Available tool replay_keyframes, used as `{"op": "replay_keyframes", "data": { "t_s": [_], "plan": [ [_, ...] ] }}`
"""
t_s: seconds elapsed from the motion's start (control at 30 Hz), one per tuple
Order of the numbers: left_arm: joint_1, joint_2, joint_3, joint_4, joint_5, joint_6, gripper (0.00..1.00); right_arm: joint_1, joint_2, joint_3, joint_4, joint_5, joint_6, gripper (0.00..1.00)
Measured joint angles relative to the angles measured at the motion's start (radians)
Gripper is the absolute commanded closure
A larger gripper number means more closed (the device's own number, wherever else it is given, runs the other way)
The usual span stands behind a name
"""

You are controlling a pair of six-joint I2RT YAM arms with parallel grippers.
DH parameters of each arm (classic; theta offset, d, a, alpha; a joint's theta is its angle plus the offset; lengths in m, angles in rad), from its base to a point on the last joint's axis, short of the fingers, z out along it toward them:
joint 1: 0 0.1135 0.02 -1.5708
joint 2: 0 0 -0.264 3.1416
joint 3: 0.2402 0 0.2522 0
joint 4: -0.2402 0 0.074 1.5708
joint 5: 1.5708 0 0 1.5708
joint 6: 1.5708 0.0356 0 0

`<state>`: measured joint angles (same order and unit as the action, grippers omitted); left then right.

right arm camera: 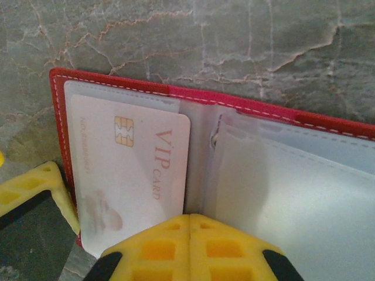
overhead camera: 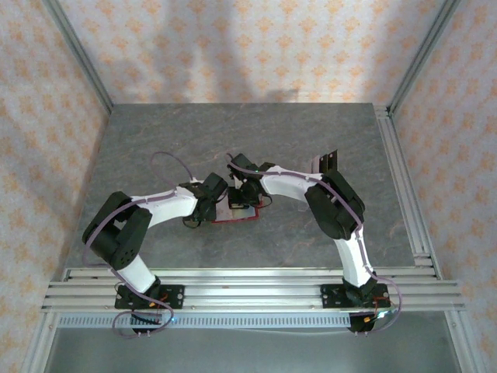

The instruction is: Put the credit cards into the card holder

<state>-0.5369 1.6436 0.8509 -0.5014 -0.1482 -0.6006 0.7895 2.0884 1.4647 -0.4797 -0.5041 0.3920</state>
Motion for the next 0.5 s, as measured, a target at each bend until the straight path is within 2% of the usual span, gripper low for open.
{"op": "replay_keyframes", "data": {
  "t_s": [0.23,0.5],
  "plan": [
    [-0.005,-0.015,-0.005,-0.004,-0.018,0.000,0.41,-0.004,-0.008,-0.010,0.008,0.000,0.000,1.00],
    [0.024,-0.054,-0.013,0.047,-0.017,0.000,0.40,-0.046,-0.104,-0.049,0.010,0.006,0.006,1.00]
  ]
}}
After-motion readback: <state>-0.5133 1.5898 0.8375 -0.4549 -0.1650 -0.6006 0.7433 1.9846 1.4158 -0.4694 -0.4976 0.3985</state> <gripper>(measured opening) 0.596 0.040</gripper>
